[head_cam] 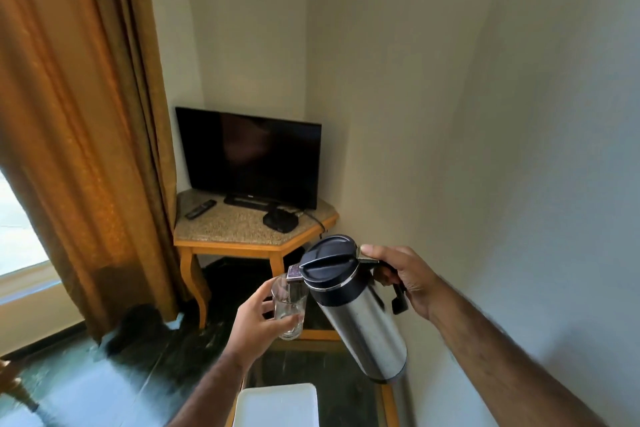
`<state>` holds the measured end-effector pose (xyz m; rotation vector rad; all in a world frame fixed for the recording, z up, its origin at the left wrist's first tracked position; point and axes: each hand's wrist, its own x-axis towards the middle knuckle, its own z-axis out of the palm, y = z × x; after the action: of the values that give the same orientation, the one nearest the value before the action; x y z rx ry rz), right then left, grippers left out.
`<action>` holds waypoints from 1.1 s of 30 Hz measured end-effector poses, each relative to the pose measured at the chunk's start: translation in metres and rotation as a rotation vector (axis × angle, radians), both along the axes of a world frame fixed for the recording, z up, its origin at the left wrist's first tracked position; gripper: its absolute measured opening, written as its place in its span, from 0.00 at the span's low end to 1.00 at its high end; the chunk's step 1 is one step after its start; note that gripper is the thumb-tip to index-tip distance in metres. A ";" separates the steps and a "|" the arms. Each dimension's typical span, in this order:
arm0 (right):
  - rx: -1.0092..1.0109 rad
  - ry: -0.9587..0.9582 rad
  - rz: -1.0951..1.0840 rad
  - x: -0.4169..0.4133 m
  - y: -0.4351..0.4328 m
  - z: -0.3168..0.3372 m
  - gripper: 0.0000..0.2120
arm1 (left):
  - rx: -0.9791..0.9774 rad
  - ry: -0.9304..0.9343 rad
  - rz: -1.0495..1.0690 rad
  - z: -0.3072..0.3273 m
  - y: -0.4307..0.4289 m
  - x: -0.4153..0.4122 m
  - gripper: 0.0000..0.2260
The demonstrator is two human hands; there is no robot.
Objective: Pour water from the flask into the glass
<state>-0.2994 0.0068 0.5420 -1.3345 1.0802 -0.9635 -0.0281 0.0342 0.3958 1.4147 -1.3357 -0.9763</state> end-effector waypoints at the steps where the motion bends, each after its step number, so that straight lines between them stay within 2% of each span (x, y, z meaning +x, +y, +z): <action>1: -0.006 0.013 0.012 0.001 -0.002 0.006 0.19 | -0.010 0.006 -0.005 0.004 0.001 0.001 0.32; 6: -0.009 0.110 0.086 0.011 -0.012 0.030 0.23 | -0.018 0.005 -0.013 0.018 0.007 0.005 0.32; 23: -0.008 0.519 0.297 0.042 -0.044 0.099 0.25 | -0.049 0.012 0.021 0.050 0.019 0.015 0.31; 33: 0.029 0.663 0.354 0.064 -0.049 0.127 0.25 | -0.063 -0.008 0.002 0.056 0.022 0.017 0.31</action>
<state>-0.2358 -0.0426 0.6691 -1.8047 1.2698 -0.2341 -0.0112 0.0557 0.4520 1.3738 -1.3592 -0.9197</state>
